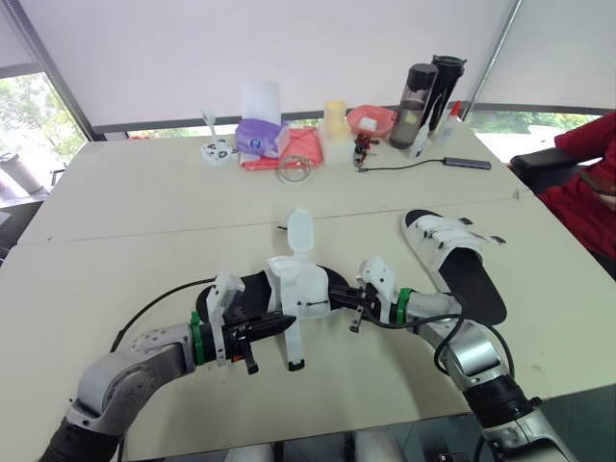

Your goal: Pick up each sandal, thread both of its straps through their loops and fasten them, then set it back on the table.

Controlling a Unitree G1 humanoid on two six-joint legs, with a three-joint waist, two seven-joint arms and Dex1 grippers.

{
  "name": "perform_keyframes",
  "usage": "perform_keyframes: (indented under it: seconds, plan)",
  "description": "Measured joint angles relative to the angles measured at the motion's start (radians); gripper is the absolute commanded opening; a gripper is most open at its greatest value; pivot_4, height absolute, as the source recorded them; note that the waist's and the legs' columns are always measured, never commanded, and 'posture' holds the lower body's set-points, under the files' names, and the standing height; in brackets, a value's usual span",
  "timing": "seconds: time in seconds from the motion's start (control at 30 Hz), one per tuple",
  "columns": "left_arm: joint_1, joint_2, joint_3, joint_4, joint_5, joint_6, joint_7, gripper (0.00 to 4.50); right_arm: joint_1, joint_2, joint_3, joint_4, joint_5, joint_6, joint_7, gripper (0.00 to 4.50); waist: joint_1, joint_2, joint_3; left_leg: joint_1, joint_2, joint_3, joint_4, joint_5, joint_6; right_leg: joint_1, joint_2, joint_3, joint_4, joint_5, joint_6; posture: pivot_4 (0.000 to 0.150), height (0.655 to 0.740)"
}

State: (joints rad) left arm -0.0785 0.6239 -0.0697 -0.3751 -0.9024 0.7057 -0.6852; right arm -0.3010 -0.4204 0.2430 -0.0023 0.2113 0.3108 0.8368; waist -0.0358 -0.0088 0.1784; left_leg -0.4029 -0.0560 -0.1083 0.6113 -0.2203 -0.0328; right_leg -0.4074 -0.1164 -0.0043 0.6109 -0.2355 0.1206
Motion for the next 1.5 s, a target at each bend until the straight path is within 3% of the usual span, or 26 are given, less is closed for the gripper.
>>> perform_keyframes:
  seconds: [0.27, 0.6, 1.07, 1.5]
  plan:
    - [-0.191, 0.018, 0.076, 0.053, -0.032, 0.053, -0.091, 0.06, 0.001, 0.0, -0.001, 0.0, 0.0, 0.001, 0.003, 0.0, 0.0, -0.001, -0.001, 0.0, 0.0, 0.0, 0.0, 0.0, 0.001, 0.0, 0.002, -0.001, 0.0, 0.0, 0.0, 0.15, 0.74]
    - [-0.363, -0.042, 0.104, 0.259, -0.014, 0.071, -0.105, 0.06, -0.004, 0.003, 0.002, 0.006, 0.0, 0.001, 0.004, 0.0, -0.001, -0.001, -0.001, 0.001, 0.0, 0.0, 0.0, 0.002, 0.003, 0.001, 0.004, -0.001, 0.001, 0.0, 0.0, 0.15, 0.74]
    - [-0.395, -0.041, 0.136, 0.335, -0.023, 0.179, -0.179, 0.06, -0.003, 0.006, 0.002, 0.006, 0.0, 0.001, -0.004, 0.0, -0.003, -0.002, -0.001, 0.001, 0.0, -0.001, 0.0, 0.002, 0.003, 0.001, 0.004, -0.001, 0.001, 0.0, 0.0, 0.15, 0.74]
    - [-0.387, -0.041, 0.131, 0.327, 0.053, 0.138, -0.23, 0.06, -0.004, 0.008, 0.003, 0.007, -0.001, 0.001, -0.006, 0.0, -0.004, -0.002, -0.001, 0.001, 0.0, -0.001, 0.0, 0.002, 0.003, 0.001, 0.004, -0.001, 0.001, 0.001, -0.001, 0.15, 0.74]
